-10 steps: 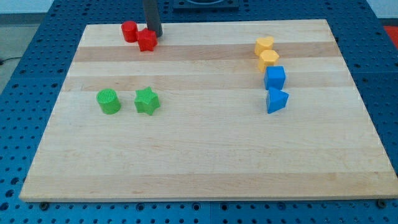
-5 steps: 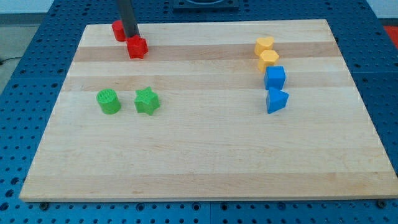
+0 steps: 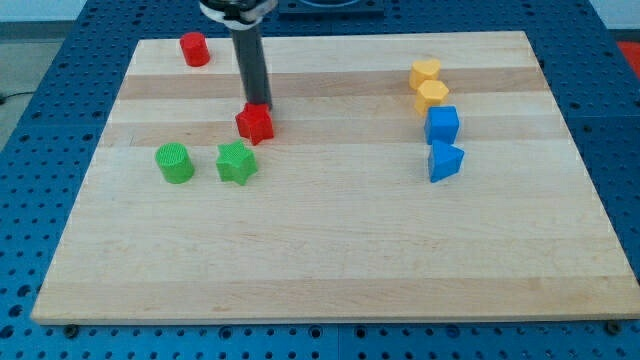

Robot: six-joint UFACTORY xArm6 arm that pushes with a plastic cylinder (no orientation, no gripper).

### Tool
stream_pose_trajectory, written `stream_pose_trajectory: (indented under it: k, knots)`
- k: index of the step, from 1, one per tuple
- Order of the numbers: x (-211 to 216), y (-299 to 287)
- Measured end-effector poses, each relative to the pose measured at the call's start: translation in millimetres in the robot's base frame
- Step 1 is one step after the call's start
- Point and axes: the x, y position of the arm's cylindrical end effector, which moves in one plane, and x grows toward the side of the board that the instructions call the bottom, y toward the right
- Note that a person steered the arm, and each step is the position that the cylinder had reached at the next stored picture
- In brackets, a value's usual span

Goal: Separate the red star from the red circle

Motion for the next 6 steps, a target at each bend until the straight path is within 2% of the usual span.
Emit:
stream_pose_trajectory:
  k: [1, 2, 3, 5, 6]
  knots:
    - [-15, 11]
    - [-44, -14]
    - [-29, -8]
    - [-19, -57]
    - [6, -60]
